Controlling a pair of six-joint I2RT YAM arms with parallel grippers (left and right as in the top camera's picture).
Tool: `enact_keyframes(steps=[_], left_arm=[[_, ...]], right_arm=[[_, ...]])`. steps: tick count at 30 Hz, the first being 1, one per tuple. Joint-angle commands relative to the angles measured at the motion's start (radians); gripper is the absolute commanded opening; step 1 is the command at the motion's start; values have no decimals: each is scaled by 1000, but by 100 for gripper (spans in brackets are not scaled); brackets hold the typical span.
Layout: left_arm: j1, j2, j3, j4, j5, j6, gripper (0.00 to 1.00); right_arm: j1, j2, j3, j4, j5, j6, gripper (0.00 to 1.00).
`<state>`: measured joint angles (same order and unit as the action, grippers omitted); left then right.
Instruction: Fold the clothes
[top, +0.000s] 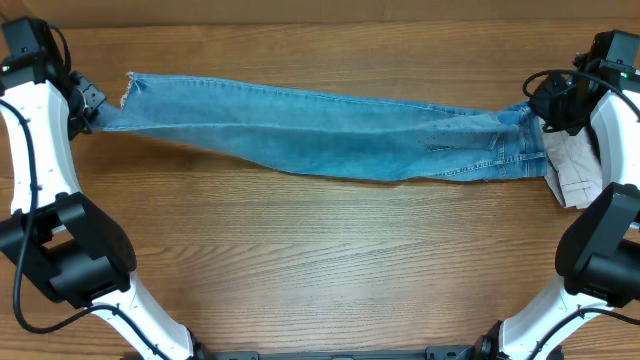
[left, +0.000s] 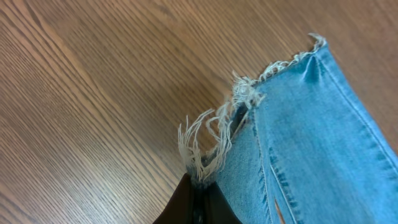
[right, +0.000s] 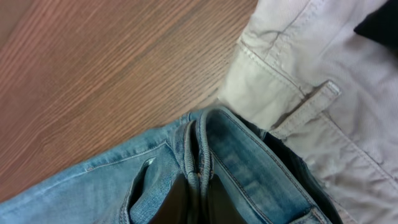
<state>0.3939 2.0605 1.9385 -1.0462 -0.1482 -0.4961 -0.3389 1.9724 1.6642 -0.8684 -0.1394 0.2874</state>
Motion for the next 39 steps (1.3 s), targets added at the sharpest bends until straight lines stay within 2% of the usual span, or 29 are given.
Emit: enact_keyframes(steps=[1, 13, 21, 30, 39], left_arm=[[5, 48, 28, 8, -45, -18, 4], [4, 117, 28, 131, -34, -25, 6], [-6, 127, 28, 159, -13, -25, 7], [-6, 127, 28, 21, -4, -24, 5], [-6, 127, 28, -87, 108, -32, 4]], right_arm=[[-9, -1, 39, 29, 35, 0, 4], [-9, 39, 39, 46, 34, 0, 4], [-9, 52, 39, 68, 35, 0, 4], [-9, 53, 39, 72, 35, 0, 4], [-9, 53, 39, 60, 35, 0, 4]])
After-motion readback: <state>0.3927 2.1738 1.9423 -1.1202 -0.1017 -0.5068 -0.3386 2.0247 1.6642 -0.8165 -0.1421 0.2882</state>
